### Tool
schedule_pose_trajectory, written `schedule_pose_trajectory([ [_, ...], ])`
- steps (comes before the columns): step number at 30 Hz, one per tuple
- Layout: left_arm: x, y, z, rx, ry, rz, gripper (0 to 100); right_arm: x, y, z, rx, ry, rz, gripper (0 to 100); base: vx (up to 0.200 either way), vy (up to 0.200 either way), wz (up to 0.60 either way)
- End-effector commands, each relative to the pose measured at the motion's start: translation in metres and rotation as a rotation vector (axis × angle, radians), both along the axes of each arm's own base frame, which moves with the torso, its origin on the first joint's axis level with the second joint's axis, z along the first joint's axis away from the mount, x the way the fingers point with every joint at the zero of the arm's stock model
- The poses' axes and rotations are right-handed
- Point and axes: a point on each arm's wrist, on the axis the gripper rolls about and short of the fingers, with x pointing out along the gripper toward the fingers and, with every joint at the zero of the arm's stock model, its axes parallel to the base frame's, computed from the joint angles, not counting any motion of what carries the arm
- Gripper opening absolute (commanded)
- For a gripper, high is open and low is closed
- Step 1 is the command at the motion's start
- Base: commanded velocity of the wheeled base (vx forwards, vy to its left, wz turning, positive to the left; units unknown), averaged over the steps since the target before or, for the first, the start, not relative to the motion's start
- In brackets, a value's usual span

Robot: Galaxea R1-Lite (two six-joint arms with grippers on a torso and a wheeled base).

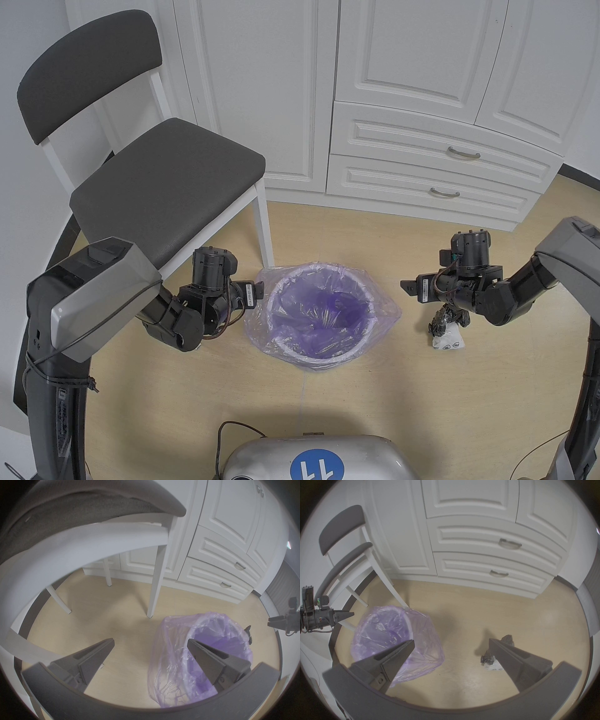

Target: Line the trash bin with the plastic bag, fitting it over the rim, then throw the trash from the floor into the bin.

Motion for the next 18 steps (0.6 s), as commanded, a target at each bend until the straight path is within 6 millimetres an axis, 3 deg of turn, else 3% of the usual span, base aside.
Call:
schedule_pose_trajectory([
  [1,0.007,-0.002,-0.021,0.022,0.044,0.014,100,0.024,-0.008,-0.047,0.013,0.094,-0.008,100,0.000,0.000,0.00],
  [6,0.005,0.000,-0.033,0.040,0.068,0.028,100,0.025,-0.005,-0.066,0.022,0.140,0.025,100,0.000,0.000,0.00],
  [12,-0.003,0.007,-0.048,0.067,0.100,0.061,100,0.022,-0.002,-0.070,0.020,0.157,0.033,100,0.000,0.000,0.00],
  [18,-0.012,0.018,-0.050,0.043,0.047,0.077,100,0.022,0.000,-0.092,0.007,0.210,0.039,100,0.000,0.000,0.00],
])
